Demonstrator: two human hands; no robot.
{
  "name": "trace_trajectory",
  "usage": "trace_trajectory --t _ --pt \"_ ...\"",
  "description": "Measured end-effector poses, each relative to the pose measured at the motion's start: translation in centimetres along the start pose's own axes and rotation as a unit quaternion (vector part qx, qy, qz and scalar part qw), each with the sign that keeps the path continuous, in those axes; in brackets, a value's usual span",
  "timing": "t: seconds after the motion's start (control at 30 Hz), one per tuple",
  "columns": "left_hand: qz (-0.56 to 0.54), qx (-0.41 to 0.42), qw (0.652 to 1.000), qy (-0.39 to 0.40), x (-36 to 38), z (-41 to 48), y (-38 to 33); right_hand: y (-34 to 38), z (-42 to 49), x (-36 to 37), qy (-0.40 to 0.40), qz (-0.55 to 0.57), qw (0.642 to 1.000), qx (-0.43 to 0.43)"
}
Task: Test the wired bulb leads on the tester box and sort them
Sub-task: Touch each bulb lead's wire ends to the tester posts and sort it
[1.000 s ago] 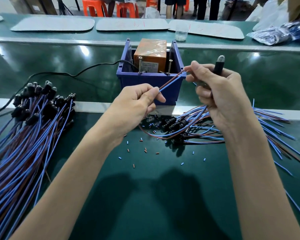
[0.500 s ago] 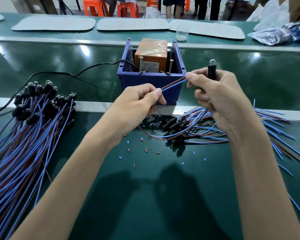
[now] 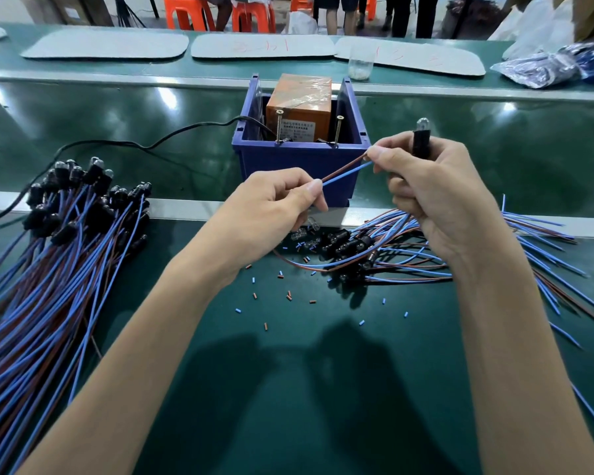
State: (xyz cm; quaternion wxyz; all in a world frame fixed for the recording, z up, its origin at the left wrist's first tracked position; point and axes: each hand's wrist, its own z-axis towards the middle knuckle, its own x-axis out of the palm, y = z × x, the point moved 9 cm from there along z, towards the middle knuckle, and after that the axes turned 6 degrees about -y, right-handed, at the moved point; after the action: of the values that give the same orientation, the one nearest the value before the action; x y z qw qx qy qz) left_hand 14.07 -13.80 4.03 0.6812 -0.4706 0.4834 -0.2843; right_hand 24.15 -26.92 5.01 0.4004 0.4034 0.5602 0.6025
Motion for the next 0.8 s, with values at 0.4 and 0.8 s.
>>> trace_trajectory --t 0.4,0.8 --pt "-0.075 -0.034 0.989 -0.119 -1.6 0.2 0.7 0.6 0.1 -1.3 -0.07 0.035 0.996 -0.037" --pt "-0.169 -0.013 0.981 -0.099 -1.0 0.4 0.6 1.7 -0.6 -1.7 -0.145 0.11 0.979 -0.093"
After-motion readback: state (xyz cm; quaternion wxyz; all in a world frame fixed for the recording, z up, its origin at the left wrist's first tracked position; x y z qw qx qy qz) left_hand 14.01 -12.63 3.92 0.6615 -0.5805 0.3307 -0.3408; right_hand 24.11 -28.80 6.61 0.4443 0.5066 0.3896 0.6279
